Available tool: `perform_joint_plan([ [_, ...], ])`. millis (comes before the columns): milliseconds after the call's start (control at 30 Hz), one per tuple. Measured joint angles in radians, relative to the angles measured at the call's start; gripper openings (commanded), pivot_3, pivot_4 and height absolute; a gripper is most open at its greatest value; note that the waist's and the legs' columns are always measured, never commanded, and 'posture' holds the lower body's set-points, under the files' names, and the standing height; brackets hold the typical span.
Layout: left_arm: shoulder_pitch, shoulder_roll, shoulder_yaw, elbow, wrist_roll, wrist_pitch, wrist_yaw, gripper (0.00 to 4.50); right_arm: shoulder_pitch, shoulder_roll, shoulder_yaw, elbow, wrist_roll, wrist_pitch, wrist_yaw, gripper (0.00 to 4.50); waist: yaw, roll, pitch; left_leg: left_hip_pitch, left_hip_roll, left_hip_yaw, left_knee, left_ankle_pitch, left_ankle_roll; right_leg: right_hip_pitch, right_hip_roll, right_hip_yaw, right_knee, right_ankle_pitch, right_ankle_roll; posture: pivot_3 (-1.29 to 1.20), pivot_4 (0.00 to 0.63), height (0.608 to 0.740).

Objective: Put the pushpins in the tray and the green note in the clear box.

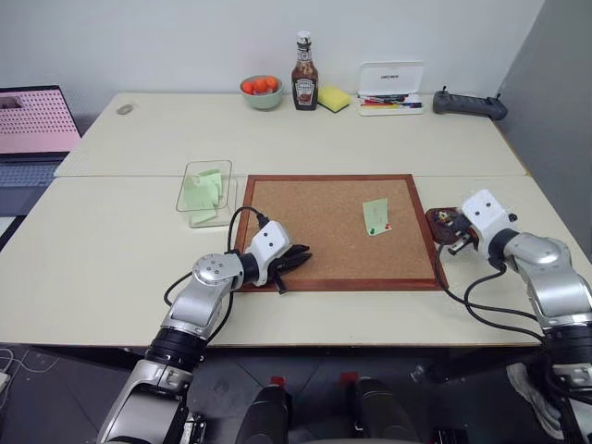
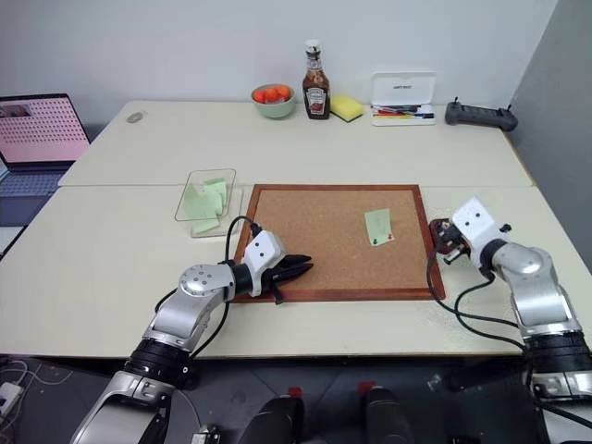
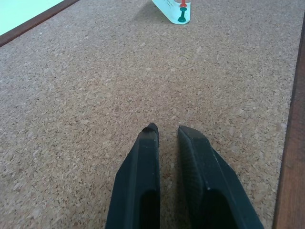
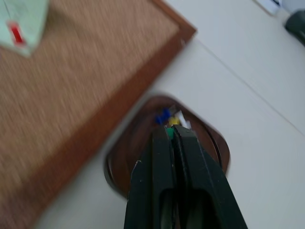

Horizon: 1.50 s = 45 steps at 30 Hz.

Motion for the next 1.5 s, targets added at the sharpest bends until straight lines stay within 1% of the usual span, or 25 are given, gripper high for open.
perform_joint_plan([
  [67, -0.003, -0.001, 0.0, 0.004, 0.002, -0.002, -0.001, 0.72, 0.008, -0.003, 0.007, 0.002, -0.02, -0.004, -0.003, 0.01, 0.0, 0.0, 0.0, 0.0, 0.0, 0.001, 0.001, 0.0, 0.0, 0.0, 0.0, 0.001, 0.0, 0.001, 0.001, 0.0, 0.15, 0.74],
  [133, -0.004, -0.003, -0.001, 0.007, 0.002, -0.004, -0.001, 0.72, 0.009, -0.002, 0.018, 0.011, -0.024, -0.004, -0.005, 0.45, 0.0, 0.0, 0.0, 0.0, 0.0, 0.001, 0.001, 0.0, 0.0, 0.0, 0.0, 0.001, 0.0, 0.001, 0.001, 0.0, 0.15, 0.74],
  [200, -0.006, -0.006, -0.002, 0.009, 0.002, -0.006, -0.002, 0.72, 0.009, 0.001, 0.021, 0.024, -0.03, -0.005, -0.015, 0.74, 0.001, 0.0, 0.0, 0.0, 0.0, 0.001, 0.001, 0.0, 0.0, 0.0, 0.0, 0.001, 0.0, 0.001, 0.002, 0.0, 0.15, 0.74],
  [467, -0.006, -0.008, -0.003, 0.013, 0.004, -0.015, -0.004, 0.72, -0.005, 0.005, 0.024, 0.067, -0.05, -0.025, -0.038, 2.42, 0.001, 0.0, 0.0, 0.0, 0.0, 0.001, 0.0, 0.0, 0.0, 0.0, 0.0, 0.001, -0.001, 0.001, 0.002, 0.0, 0.15, 0.74],
  [633, -0.006, -0.008, -0.003, 0.015, 0.005, -0.018, -0.004, 0.72, -0.015, 0.005, 0.019, 0.064, -0.05, -0.024, -0.04, 3.59, 0.001, 0.0, 0.0, 0.0, 0.0, 0.001, 0.0, 0.0, 0.0, 0.0, 0.0, 0.001, -0.001, 0.001, 0.002, 0.0, 0.15, 0.74],
  [733, -0.007, -0.008, -0.003, 0.017, 0.005, -0.02, -0.005, 0.72, -0.015, 0.006, 0.008, 0.051, -0.027, -0.014, -0.033, 3.59, 0.001, 0.0, 0.0, 0.0, 0.0, 0.001, 0.0, 0.0, 0.0, 0.0, 0.0, 0.001, -0.001, 0.001, 0.002, 0.0, 0.15, 0.74],
  [900, -0.011, -0.006, -0.001, 0.026, 0.005, -0.025, -0.014, 0.72, -0.031, 0.034, -0.026, -0.032, 0.067, 0.046, 0.028, 3.59, 0.001, 0.0, 0.0, 0.0, 0.0, 0.0, 0.0, 0.0, 0.0, 0.0, 0.0, 0.001, -0.001, 0.001, 0.002, 0.0, 0.15, 0.74],
  [1067, -0.02, -0.008, -0.002, 0.034, 0.009, -0.028, -0.021, 0.72, -0.031, 0.112, -0.005, -0.106, 0.134, 0.088, 0.064, 3.59, 0.001, -0.001, 0.0, 0.0, 0.0, 0.0, 0.001, 0.0, 0.0, 0.001, 0.0, 0.001, -0.001, 0.001, 0.002, 0.0, 0.15, 0.74],
  [1167, -0.02, -0.008, -0.003, 0.035, 0.012, -0.031, -0.021, 0.72, -0.034, 0.181, 0.01, -0.104, 0.142, 0.097, 0.04, 3.59, 0.001, -0.001, 0.0, 0.0, 0.0, 0.0, 0.0, 0.0, 0.0, 0.0, 0.0, 0.001, 0.0, 0.001, 0.002, 0.0, 0.15, 0.74],
  [1267, -0.02, -0.008, -0.002, 0.034, 0.015, -0.03, -0.021, 0.72, -0.059, 0.248, 0.028, -0.06, 0.138, 0.097, -0.004, 3.59, 0.0, -0.001, 0.0, 0.001, 0.0, 0.0, 0.001, 0.0, 0.0, 0.0, 0.0, 0.001, 0.0, 0.001, 0.002, 0.0, 0.15, 0.74],
  [1333, -0.019, -0.009, -0.002, 0.033, 0.015, -0.031, -0.021, 0.72, -0.073, 0.273, 0.037, -0.034, 0.133, 0.095, -0.021, 3.24, 0.001, -0.001, 0.0, 0.001, 0.0, 0.0, 0.0, 0.0, 0.0, 0.0, 0.0, 0.001, 0.0, 0.001, 0.002, 0.0, 0.15, 0.74],
  [1367, -0.019, -0.009, -0.002, 0.033, 0.015, -0.031, -0.02, 0.72, -0.08, 0.28, 0.038, -0.022, 0.131, 0.091, -0.025, 3.16, 0.001, -0.001, 0.0, 0.001, 0.0, 0.0, 0.0, 0.0, 0.0, 0.0, 0.0, 0.001, 0.0, 0.001, 0.002, 0.0, 0.15, 0.74],
  [1500, -0.017, -0.009, -0.001, 0.03, 0.015, -0.03, -0.02, 0.72, -0.103, 0.302, 0.045, 0.035, 0.118, 0.071, -0.047, 2.31, 0.001, -0.001, -0.001, 0.001, 0.0, 0.0, 0.0, 0.0, 0.0, 0.0, 0.0, 0.001, 0.0, 0.001, 0.002, 0.0, 0.15, 0.74],
])
